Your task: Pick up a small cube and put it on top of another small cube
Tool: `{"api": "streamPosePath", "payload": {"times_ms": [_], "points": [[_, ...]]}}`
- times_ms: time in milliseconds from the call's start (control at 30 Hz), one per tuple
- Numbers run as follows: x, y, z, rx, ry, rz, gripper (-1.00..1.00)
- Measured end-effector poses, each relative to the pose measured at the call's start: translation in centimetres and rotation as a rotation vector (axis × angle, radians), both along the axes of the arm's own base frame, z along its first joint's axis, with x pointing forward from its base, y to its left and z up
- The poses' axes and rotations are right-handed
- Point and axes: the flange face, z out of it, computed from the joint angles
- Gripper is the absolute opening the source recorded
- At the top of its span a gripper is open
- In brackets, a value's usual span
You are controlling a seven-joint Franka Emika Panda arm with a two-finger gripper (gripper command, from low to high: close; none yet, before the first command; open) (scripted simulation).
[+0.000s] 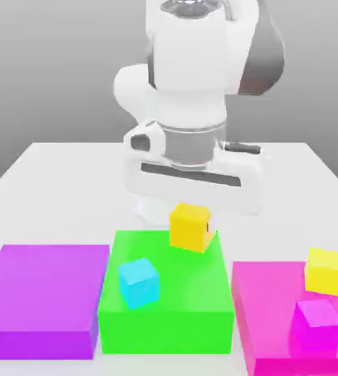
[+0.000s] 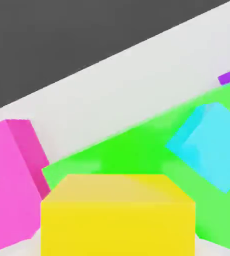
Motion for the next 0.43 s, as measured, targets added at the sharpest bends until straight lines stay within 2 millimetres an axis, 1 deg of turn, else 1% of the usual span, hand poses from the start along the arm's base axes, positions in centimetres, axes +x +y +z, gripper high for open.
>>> {"api": "streamPosePath", "payload": {"times_ms": [133, 167, 200, 300, 333, 433], "points": [[-0.4, -4.5, 0.0, -0.008, -0.001, -0.147, -1.0], [-0.4, -4.4, 0.0, -0.022, -0.002, -0.157, -1.0], [-0.3, -4.4, -0.8, -0.03, -0.002, -0.162, -1.0], [-0.3, -4.4, -4.4, -0.038, -0.003, -0.166, -1.0], [-0.3, -4.4, -5.5, -0.038, -0.003, -0.166, 1.0], [-0.3, -4.4, -5.5, -0.038, -0.003, -0.166, 1.0]]}}
